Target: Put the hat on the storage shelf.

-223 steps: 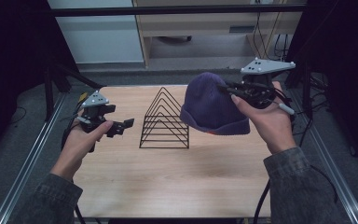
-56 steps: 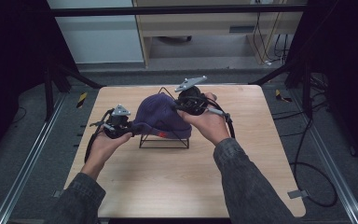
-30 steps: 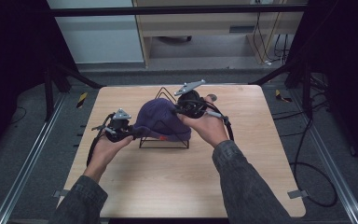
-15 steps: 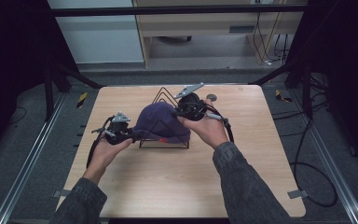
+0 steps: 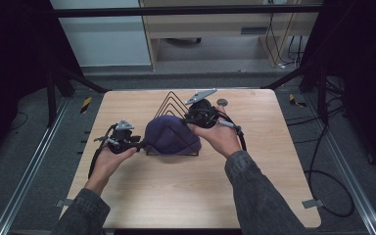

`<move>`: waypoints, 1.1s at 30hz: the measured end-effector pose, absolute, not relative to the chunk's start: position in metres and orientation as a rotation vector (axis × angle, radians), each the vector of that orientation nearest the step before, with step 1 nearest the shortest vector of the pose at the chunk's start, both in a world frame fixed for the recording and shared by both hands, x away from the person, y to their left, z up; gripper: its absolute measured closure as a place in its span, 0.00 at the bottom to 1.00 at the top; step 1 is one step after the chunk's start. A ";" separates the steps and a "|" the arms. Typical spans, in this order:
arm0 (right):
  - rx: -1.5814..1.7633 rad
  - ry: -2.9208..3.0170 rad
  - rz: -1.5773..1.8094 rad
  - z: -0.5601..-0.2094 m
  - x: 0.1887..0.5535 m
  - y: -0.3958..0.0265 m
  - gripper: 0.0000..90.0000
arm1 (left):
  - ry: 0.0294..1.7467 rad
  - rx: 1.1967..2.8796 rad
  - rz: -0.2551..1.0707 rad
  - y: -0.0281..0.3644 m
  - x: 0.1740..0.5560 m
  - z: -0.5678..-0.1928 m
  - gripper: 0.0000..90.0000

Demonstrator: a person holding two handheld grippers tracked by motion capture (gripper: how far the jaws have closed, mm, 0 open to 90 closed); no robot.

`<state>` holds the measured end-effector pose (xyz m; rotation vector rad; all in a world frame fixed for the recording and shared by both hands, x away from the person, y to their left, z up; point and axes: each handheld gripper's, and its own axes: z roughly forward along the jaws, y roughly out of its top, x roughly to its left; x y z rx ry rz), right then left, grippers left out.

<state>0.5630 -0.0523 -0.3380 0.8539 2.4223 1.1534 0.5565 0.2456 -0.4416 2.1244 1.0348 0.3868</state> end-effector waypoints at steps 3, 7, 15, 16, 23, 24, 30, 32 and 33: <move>0.857 2.422 1.156 -0.337 0.563 -0.054 0.82 | 1.037 2.123 0.389 0.248 0.555 -0.443 0.63; 0.857 2.418 1.157 -0.337 0.562 -0.055 0.82 | 1.045 2.104 0.406 0.253 0.552 -0.441 0.61; 0.867 2.404 1.152 -0.336 0.555 -0.062 0.82 | 1.106 2.054 0.491 0.270 0.537 -0.441 0.42; 0.871 2.399 1.153 -0.335 0.554 -0.063 0.82 | 1.123 2.035 0.494 0.272 0.534 -0.442 0.41; 0.883 2.375 1.167 -0.331 0.548 -0.068 0.81 | 1.151 2.049 0.511 0.274 0.516 -0.452 0.27; 0.880 2.373 1.172 -0.330 0.547 -0.068 0.80 | 1.151 2.052 0.518 0.274 0.513 -0.453 0.25; 0.879 2.364 1.182 -0.328 0.540 -0.068 0.77 | 1.182 2.152 0.480 0.272 0.505 -0.470 0.17; 0.879 2.356 1.192 -0.327 0.538 -0.069 0.75 | 1.210 2.181 0.471 0.274 0.504 -0.477 0.14; 0.884 2.352 1.196 -0.326 0.536 -0.070 0.74 | 1.239 2.164 0.451 0.277 0.503 -0.481 0.13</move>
